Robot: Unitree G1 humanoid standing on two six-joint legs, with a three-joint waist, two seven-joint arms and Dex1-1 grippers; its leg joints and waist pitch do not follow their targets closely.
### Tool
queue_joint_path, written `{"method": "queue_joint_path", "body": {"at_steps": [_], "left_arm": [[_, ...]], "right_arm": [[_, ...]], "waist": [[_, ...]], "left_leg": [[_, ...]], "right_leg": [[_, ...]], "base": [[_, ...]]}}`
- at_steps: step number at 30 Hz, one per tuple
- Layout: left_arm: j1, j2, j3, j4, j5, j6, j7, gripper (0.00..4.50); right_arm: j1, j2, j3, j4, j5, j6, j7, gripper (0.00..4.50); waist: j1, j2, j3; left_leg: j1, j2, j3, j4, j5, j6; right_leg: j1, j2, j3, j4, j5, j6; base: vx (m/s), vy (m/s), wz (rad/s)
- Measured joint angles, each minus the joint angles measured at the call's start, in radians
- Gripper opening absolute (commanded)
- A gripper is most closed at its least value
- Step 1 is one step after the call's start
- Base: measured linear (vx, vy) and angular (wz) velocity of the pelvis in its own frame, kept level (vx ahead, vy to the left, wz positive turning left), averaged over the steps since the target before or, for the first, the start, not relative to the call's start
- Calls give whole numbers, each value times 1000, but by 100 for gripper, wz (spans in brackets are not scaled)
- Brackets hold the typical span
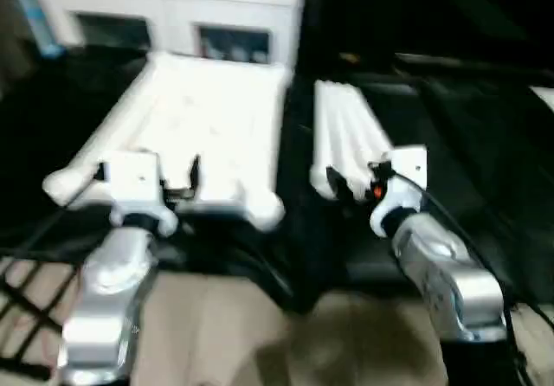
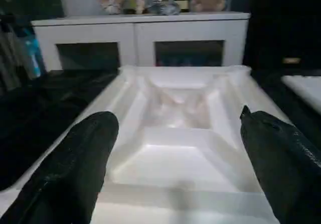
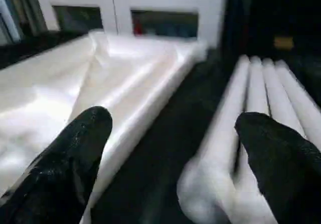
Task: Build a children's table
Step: Move to table
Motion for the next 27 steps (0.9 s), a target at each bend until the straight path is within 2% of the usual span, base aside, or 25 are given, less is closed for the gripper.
{"method": "queue_joint_path", "body": {"at_steps": [1,2,3,4,5,6,7,8,9,10,11,12,13,14,15,16,17,18,19,20,21,23,25,26,27], "left_arm": [[0,7,7,7,0,2,-7,439],[1,6,5,9,0,4,-12,439],[-2,4,1,9,0,4,-20,439],[-4,9,-14,9,0,3,-33,439],[-6,13,-27,9,-1,1,-45,439],[-7,18,-37,9,-2,1,-55,439],[-15,24,-44,11,-3,0,-68,439],[-24,20,-66,24,-7,0,-87,439],[-28,18,-95,28,-14,0,-107,439],[-32,26,-121,33,-21,0,-141,439],[-37,42,-135,40,-23,0,-164,439],[-40,53,-139,45,-22,0,-182,439],[-40,61,-139,51,-22,-2,-197,439],[-40,77,-142,52,-24,-4,-221,439],[-40,111,-148,53,-33,-10,-266,439],[-35,164,-158,63,-46,-13,-330,439],[-32,194,-161,74,-58,-10,-375,439],[-32,215,-164,86,-67,-6,-410,439],[-32,227,-167,88,-80,7,-445,439],[-34,230,-174,87,-83,9,-462,439],[-37,242,-194,88,-92,8,-501,414],[-37,297,-235,98,-112,7,-596,405],[-46,359,-236,135,-127,3,-693,400],[-47,375,-232,151,-137,3,-722,370],[-52,388,-232,166,-143,2,-754,370]], "right_arm": [[-4,9,19,1,1,0,5,441],[-3,9,22,6,1,1,8,441],[-2,8,21,9,0,2,8,441],[0,7,19,9,-1,4,7,441],[4,6,18,9,-2,6,7,441],[7,6,18,9,-3,8,7,441],[10,2,16,9,-4,13,6,441],[22,-12,6,12,-4,21,5,441],[31,-21,-7,18,-6,28,2,441],[36,-33,-23,23,-5,44,5,441],[36,-45,-28,22,-3,50,13,441],[35,-52,-28,20,1,51,26,441],[34,-54,-26,17,3,52,44,441],[34,-67,-19,10,9,53,69,441],[30,-85,-1,3,23,56,112,441],[28,-109,49,0,36,65,172,441],[20,-123,81,-3,41,67,211,441],[13,-133,99,-10,44,67,241,441],[7,-150,106,-22,45,68,265,441],[5,-160,104,-26,44,68,276,441],[4,-179,107,-26,45,69,299,450],[-3,-228,110,-25,54,75,360,450],[-26,-275,116,-26,66,75,439,450],[-35,-288,117,-29,67,73,462,450],[-38,-300,121,-30,67,68,486,450]], "waist": [[-13,-17,-1],[-21,-19,-2],[-30,-19,-3],[-39,-22,-4],[-49,-29,-6],[-57,-44,-6],[-59,-85,-9],[-61,-76,-7],[-49,-68,-7],[-37,-63,-8],[-31,-58,-8],[-26,-49,-7],[-13,-28,-7],[-4,-5,-11],[0,16,-12],[-2,17,-14],[-3,16,-14],[-3,15,-14],[-4,8,-16],[-6,2,-19],[-7,0,-18],[-9,0,-18],[-19,1,-16],[-22,2,-15],[-24,4,-13]], "left_leg": [[3,-11,-3,3,-13,4],[14,-12,-8,4,-25,4],[23,-12,-5,4,-34,6],[34,-15,0,4,-44,7],[48,-22,10,2,-55,4],[61,-35,23,1,-64,1],[75,-59,44,4,-79,-6],[81,-58,45,15,-92,5],[81,-58,39,42,-110,36],[68,-65,18,82,-114,43],[55,-68,6,102,-110,38],[40,-66,-5,103,-108,33],[14,-48,-14,92,-97,15],[-1,-27,-16,51,-77,-3],[-16,-3,-16,33,-24,-24],[-17,-6,-19,37,-27,-19],[-17,-12,-19,37,-30,-15],[-17,-22,-20,39,-32,-12],[-18,-41,-25,39,-32,-12],[-23,-53,-21,39,-32,-12],[-25,-54,-15,35,-32,-13],[-24,-45,-3,22,-24,-21],[-18,-39,5,12,-22,-27],[-12,-34,11,10,-20,-29],[-6,-27,20,9,-20,-31]], "right_leg": [[-42,-10,4,84,-10,0],[-71,-7,2,124,-11,12],[-102,-8,1,137,-7,24],[-138,-12,1,138,3,39],[-170,-25,1,121,23,40],[-185,-40,5,84,48,31],[-175,-62,33,25,121,19],[-167,-53,43,31,128,18],[-156,-38,58,24,120,13],[-143,-35,60,17,111,10],[-130,-29,64,10,107,6],[-116,-20,68,4,103,1],[-98,-3,66,-5,96,-1],[-91,10,54,-7,90,-1],[-93,24,44,3,81,4],[-105,15,37,20,71,2],[-124,4,34,47,76,1],[-140,-12,38,60,86,13],[-156,-38,63,37,101,39],[-162,-55,77,24,113,75],[-168,-57,81,28,114,77],[-170,-55,79,22,120,69],[-166,-55,78,22,119,56],[-163,-55,77,21,121,53],[-159,-55,76,22,122,51]], "base": [[210,45,3],[210,45,3],[199,23,5],[180,14,-2],[180,14,-2],[175,-27,-4],[153,-92,4],[153,-92,4],[165,-99,16],[200,-52,12],[200,-52,12],[192,-28,14],[168,24,17],[168,24,17],[124,64,5],[132,53,5],[132,53,5],[117,57,6],[3,84,1],[3,84,1],[0,0,0],[0,0,0],[-64,-49,0],[-81,-43,0],[-82,-38,4]]}}
